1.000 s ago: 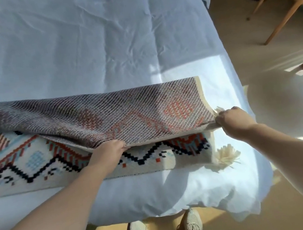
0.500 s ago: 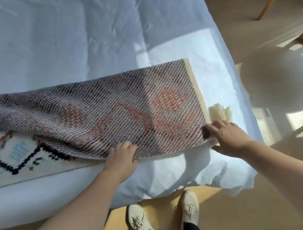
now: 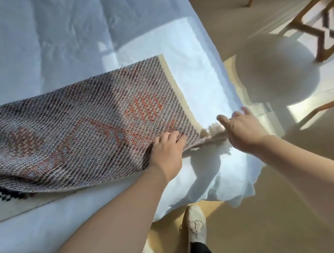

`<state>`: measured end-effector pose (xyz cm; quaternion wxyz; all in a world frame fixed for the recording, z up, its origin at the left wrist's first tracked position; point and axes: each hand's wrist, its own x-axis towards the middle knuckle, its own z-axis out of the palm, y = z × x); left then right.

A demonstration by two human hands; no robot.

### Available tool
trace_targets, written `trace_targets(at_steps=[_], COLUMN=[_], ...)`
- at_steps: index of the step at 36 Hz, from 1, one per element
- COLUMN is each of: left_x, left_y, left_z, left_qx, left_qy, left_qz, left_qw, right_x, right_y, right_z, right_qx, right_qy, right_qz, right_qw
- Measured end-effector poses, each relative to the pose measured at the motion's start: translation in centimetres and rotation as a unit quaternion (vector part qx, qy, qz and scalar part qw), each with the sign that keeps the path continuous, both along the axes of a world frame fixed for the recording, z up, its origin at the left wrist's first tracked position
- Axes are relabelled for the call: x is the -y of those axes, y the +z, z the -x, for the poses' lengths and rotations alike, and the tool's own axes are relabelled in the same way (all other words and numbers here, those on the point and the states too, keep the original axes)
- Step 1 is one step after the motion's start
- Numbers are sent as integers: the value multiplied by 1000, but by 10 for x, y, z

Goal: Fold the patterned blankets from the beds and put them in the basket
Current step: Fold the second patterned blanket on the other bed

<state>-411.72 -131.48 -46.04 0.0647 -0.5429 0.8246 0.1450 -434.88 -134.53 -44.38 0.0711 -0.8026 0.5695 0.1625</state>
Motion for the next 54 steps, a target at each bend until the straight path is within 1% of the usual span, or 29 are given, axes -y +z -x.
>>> trace_targets(at_steps=[3,6,8,10,11,13,16,19,23,28,31,35,40,43,45,47,50,54], left_x=[0,-3,-7,-10,-12,-16,-20,-23,-25,-31,-42,-49,-46,-45,-46,-49,-58,-70], left_y=[0,-8,-15,-22,-23,-26,-27,-25,-23,-19,-14,-12,-4,4,4,-1,-6,-5], left_z=[11,17,17,15,14,11,3,-12,-44,-95,-126,-153,-156,-154,-155,-159,-174,-205], left_qx=[6,8,20,43,53,63,61,83,102,127,138,93,-19,12,39,58,76,72], left_qy=[-9,-14,-32,-46,-51,-53,-16,2,24,86,96,103,145,144,112,88,122,172], left_qz=[-6,-17,-40,-62,-64,-55,-34,-33,-42,-43,-56,-59,-27,-26,-22,-42,-82,-100], left_qw=[1000,1000,998,996,995,995,997,996,994,987,984,989,989,989,993,994,986,977], right_x=[2,-5,-11,-17,-20,-25,-27,-27,-23,-18,-16,-13,-7,-6,-9,-14,-22,-25], right_y=[9,9,7,3,3,1,-5,-15,-26,-30,-26,-22,-14,-10,-10,-13,-16,-16], right_z=[26,31,27,21,17,6,-12,-33,-63,-105,-130,-145,-137,-135,-135,-139,-152,-181], right_qx=[-28,-30,-20,-11,-3,25,63,82,54,23,23,26,29,25,8,-18,-40,-28], right_qy=[-27,-19,-13,-3,8,31,64,109,140,130,117,119,100,118,121,118,124,170], right_qz=[-17,-44,-65,-108,-131,-144,-122,-114,-101,-80,-80,-100,-88,-89,-93,-90,-94,-89], right_qw=[999,998,998,994,991,989,988,984,983,988,990,987,991,989,988,989,987,981])
